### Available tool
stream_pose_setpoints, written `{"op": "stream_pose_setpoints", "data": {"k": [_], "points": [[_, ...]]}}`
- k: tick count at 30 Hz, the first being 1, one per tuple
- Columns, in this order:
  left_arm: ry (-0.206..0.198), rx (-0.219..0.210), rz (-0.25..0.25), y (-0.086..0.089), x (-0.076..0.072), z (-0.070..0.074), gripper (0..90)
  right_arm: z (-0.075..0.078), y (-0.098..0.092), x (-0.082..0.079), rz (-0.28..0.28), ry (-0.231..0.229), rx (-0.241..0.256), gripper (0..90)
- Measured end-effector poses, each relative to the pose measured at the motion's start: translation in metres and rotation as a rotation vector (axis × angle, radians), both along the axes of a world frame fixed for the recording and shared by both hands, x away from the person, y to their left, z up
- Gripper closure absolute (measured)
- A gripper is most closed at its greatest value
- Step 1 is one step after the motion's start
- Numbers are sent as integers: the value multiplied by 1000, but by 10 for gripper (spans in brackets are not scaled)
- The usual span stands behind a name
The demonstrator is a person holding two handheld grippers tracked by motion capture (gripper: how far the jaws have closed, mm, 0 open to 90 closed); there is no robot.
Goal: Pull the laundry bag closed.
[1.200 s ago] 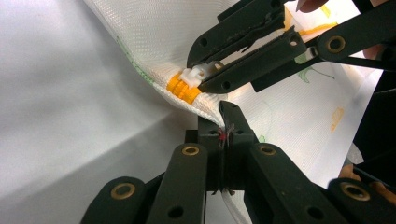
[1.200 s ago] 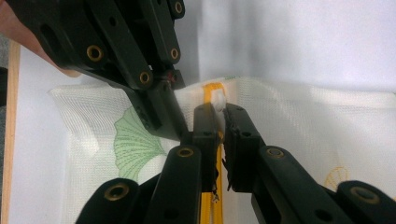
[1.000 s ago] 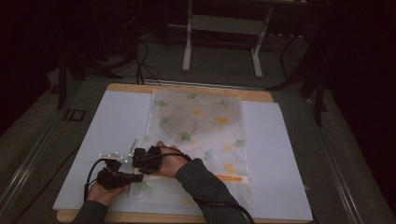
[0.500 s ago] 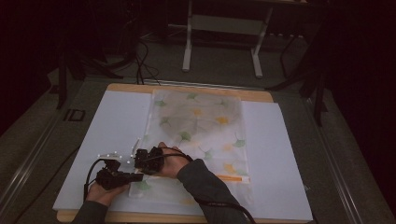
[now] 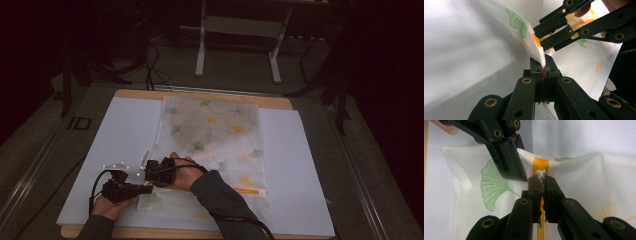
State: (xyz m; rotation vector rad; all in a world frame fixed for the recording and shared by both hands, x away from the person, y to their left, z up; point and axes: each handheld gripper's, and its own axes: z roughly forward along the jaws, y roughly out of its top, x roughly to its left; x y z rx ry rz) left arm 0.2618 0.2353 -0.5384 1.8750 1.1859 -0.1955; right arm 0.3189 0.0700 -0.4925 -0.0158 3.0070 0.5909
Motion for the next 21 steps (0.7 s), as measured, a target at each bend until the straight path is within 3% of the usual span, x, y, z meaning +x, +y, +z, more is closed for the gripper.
{"op": "stream_pose_setpoints", "data": {"k": [6, 10, 15, 18, 21], "points": [[-15, 24, -17, -3, -1, -1, 887, -2, 4, -2, -3, -29, -8, 854], [-21, 1, -22, 0, -2, 0, 821, -4, 4, -2, -4, -33, -15, 854], [-13, -6, -27, 3, -1, 0, 834, -2, 2, -3, -3, -29, -4, 854], [-3, -8, -27, 2, -1, -1, 792, -1, 3, -5, 8, -41, -9, 855], [1, 4, -34, 0, -1, -2, 876, 1, 4, -6, 13, -47, 4, 855]]}}
